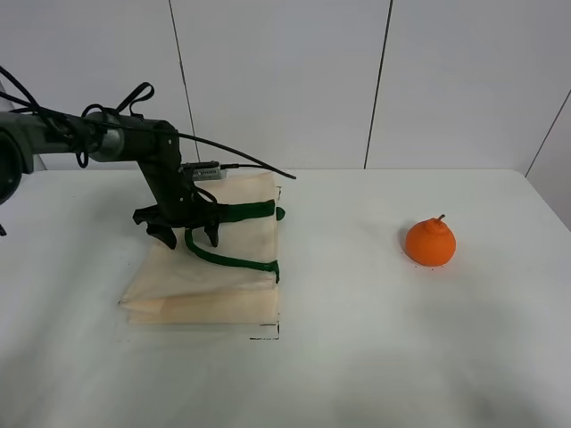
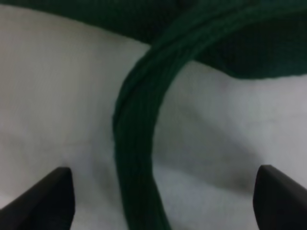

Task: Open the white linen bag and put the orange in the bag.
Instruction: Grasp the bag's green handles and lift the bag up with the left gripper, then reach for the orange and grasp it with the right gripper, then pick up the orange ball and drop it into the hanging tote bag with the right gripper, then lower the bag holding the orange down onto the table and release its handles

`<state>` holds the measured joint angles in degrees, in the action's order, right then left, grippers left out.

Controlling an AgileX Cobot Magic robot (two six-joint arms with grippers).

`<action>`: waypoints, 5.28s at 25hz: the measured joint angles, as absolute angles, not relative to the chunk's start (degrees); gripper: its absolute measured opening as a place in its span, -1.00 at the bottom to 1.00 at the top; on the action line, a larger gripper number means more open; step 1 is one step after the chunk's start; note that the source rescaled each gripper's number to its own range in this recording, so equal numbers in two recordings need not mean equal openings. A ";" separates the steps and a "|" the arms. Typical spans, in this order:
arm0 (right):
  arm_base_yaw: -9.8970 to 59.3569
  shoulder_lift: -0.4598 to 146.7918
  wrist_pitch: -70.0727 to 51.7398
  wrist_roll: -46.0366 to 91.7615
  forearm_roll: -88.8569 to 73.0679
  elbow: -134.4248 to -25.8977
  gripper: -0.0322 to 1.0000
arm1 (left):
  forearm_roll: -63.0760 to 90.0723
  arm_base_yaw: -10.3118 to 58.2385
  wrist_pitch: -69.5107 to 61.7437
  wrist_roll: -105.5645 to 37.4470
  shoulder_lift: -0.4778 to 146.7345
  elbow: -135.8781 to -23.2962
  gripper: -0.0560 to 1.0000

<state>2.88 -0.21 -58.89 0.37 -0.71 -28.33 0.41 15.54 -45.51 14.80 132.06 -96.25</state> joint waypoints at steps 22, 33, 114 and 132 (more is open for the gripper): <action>2.88 -0.21 -58.89 0.00 -0.71 -28.33 1.00 | 0.46 15.77 -63.35 16.39 125.32 -110.75 -0.89; 2.88 4.96 -56.51 0.00 -1.61 -29.81 1.00 | 1.96 21.71 -68.18 11.26 113.88 -122.67 -0.89; 28.67 127.07 -35.18 16.16 -45.53 -97.70 -0.92 | 0.00 23.09 -68.22 10.40 108.09 -122.72 -0.89; 27.33 125.07 -55.96 -2.38 -7.62 -103.70 1.00 | 0.51 23.09 -68.22 10.40 108.07 -122.72 -0.89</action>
<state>27.33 125.07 -55.96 -2.38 -7.62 -103.70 0.51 23.09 -68.22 10.40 108.07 -122.72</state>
